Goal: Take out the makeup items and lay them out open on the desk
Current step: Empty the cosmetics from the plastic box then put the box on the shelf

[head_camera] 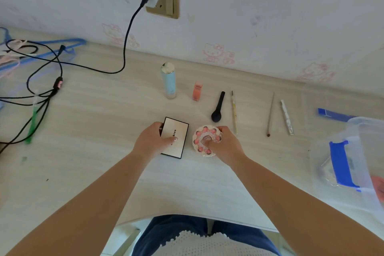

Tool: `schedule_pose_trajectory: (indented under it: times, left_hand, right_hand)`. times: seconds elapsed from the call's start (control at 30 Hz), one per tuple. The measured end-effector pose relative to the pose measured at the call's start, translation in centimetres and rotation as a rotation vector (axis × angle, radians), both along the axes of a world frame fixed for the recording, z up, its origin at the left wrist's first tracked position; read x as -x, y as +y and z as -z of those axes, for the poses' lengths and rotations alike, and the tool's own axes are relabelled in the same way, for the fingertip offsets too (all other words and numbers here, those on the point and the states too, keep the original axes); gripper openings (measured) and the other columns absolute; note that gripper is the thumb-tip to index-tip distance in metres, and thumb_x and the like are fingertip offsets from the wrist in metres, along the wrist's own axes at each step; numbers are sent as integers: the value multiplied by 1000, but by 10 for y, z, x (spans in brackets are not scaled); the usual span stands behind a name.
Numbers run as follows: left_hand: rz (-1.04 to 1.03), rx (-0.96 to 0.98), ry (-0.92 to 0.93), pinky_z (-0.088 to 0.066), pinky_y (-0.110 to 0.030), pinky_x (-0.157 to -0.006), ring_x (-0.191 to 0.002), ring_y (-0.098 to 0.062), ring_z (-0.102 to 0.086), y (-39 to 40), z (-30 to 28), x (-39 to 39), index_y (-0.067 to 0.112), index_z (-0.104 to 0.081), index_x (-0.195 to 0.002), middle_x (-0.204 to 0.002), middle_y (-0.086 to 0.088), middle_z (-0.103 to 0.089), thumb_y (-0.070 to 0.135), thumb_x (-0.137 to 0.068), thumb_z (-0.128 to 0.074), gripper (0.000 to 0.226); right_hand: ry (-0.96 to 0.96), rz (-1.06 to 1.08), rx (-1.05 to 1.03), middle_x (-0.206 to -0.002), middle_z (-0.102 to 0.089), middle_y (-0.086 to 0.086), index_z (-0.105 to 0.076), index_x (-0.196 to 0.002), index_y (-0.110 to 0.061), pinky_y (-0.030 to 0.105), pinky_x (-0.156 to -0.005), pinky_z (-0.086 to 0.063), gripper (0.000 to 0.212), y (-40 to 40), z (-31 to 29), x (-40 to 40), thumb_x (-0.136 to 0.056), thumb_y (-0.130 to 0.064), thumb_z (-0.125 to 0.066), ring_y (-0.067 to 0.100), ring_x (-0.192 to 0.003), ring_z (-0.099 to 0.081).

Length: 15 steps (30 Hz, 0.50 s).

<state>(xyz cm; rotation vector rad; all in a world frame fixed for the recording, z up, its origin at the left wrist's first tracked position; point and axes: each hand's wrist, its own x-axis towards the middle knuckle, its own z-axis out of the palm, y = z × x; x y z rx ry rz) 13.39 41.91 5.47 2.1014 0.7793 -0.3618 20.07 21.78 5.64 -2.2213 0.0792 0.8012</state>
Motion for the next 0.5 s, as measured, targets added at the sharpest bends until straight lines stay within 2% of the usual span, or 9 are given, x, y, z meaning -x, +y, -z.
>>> schedule_pose_trajectory:
  times: [0.1,0.2,0.33,0.5]
  left_hand:
    - [37,-120,1,-48,-34,-81,-98,-22,-60,-8,0,1,18,-57,-109,-105,-1,-63,37,-75,-70,41]
    - [35,-202,17,-44,-37,-87,-111,-27,-52,-18,3,6,14,-49,-121,-116,-6,-52,43,-73,-71,60]
    - [-8,-280,-10,-38,-39,-99,-120,-32,-45,-23,7,8,9,-47,-123,-121,-11,-50,46,-73,-71,67]
    - [-43,-346,-32,-34,-39,-101,-125,-36,-39,-25,12,11,9,-47,-127,-124,-14,-49,49,-73,-71,71]
  right_hand:
    - [-65,-84,105,-113,-56,0,-50,-123,-22,34,-78,-51,51,3,1,1,-77,-37,-67,20,-97,-58]
    - [-106,-136,184,-116,-48,2,-54,-122,-23,35,-81,-50,50,4,2,1,-77,-40,-66,22,-102,-55]
    - [-131,-132,198,-118,-47,2,-54,-122,-25,38,-85,-50,49,2,4,-1,-76,-40,-66,22,-107,-52]
    - [-144,-138,191,-117,-48,0,-52,-124,-27,36,-83,-49,50,-1,6,-3,-77,-38,-67,21,-108,-51]
